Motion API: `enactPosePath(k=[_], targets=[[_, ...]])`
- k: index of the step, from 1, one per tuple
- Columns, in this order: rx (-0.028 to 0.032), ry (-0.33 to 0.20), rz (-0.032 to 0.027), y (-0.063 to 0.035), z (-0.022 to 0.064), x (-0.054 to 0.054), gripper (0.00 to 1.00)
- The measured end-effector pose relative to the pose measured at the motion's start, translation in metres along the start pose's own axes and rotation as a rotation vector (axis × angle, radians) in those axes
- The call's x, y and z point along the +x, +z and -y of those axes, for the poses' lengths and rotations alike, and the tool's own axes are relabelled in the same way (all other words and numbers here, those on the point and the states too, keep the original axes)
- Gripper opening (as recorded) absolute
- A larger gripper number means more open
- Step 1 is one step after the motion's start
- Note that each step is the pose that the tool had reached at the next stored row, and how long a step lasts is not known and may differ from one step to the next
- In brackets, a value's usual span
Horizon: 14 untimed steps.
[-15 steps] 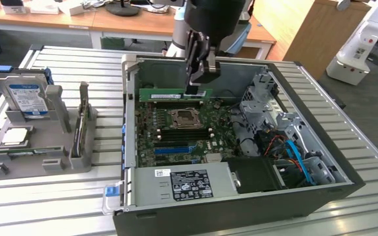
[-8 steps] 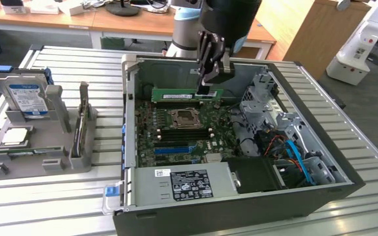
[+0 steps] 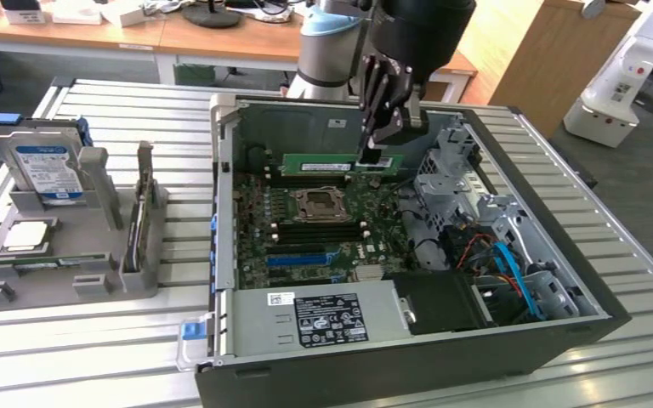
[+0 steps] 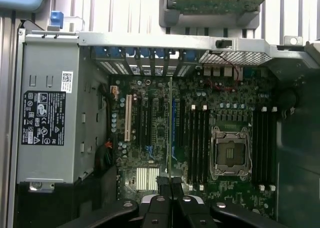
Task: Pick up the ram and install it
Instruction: 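Pick up the ram and move it above insertion slot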
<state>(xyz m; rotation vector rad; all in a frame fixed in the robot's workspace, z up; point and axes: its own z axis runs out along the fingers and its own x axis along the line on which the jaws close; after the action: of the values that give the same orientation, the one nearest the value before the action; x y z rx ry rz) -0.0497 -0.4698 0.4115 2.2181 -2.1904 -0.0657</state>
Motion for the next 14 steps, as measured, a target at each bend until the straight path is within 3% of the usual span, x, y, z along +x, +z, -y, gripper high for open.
enactPosePath(k=[7, 14], targets=[[0.0000, 0.000, 0.0002, 0.0001, 0.0014, -0.001, 0.12], [0.0001, 0.000, 0.0001, 0.0009, 0.0016, -0.014, 0.12]])
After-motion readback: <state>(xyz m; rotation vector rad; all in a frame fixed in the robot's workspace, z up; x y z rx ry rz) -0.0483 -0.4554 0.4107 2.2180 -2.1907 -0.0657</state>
